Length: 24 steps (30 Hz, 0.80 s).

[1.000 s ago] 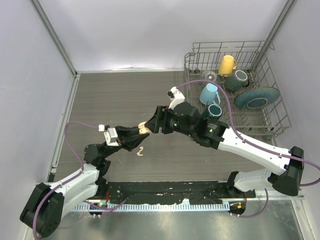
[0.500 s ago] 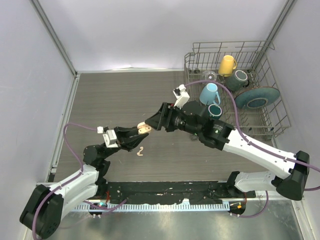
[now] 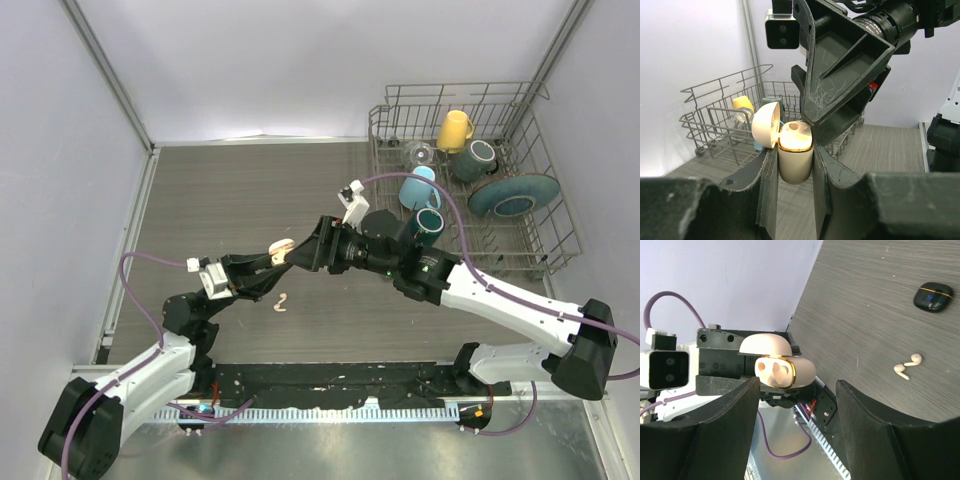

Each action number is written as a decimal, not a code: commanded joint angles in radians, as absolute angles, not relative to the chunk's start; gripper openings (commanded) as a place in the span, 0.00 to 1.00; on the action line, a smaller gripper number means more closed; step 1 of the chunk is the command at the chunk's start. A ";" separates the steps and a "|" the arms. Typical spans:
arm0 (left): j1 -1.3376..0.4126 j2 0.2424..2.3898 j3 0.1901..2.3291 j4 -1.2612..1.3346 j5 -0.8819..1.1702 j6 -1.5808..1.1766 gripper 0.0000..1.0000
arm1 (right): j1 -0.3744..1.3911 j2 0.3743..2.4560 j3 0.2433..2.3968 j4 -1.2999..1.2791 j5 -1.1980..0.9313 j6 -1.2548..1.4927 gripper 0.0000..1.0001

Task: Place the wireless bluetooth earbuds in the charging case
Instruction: Open the charging case.

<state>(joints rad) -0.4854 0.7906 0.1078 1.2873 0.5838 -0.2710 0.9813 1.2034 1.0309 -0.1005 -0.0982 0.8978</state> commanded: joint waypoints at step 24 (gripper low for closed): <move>-0.491 0.769 0.117 1.470 0.560 -0.247 0.00 | 0.957 1.296 0.980 0.216 -0.330 1.037 0.41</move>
<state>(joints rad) -0.4850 0.7761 0.1078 1.2892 0.5747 -0.2634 0.9497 1.2797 0.9874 0.1104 -0.2470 1.0130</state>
